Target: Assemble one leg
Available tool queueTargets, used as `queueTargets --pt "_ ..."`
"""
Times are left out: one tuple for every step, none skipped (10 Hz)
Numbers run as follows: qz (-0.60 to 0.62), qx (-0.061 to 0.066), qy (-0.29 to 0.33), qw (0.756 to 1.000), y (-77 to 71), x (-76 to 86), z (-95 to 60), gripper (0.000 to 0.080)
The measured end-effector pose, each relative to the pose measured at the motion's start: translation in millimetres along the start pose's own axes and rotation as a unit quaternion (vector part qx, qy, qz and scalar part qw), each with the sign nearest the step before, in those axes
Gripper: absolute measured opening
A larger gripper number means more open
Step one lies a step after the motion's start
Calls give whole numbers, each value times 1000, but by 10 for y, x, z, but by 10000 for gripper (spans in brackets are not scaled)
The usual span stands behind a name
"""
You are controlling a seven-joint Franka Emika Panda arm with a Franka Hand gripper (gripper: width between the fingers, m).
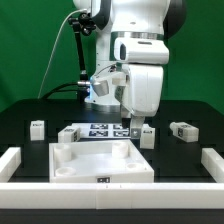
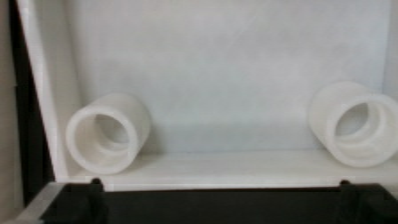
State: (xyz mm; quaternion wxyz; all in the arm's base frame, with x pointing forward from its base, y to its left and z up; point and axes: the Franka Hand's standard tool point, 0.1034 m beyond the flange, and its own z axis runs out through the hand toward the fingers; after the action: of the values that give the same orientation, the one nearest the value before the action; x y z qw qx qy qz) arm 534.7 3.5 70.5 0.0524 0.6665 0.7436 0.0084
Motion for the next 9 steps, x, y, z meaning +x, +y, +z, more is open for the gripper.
queueTargets --pt "0 0 0 1000 0 -2 0 650" --pt "1 1 0 1000 -8 -13 7 650" --pt "-14 5 -1 1000 -65 -92 51 650" --pt "-23 7 1 1000 -177 -222 115 650" --pt "-30 14 2 999 -290 -359 169 650" --pt "-25 18 2 1000 -336 -441 193 650" --pt "-29 23 3 999 -391 -513 233 650" --pt "-25 28 5 999 -449 -572 282 650" --pt "-20 34 7 999 -496 -609 334 650"
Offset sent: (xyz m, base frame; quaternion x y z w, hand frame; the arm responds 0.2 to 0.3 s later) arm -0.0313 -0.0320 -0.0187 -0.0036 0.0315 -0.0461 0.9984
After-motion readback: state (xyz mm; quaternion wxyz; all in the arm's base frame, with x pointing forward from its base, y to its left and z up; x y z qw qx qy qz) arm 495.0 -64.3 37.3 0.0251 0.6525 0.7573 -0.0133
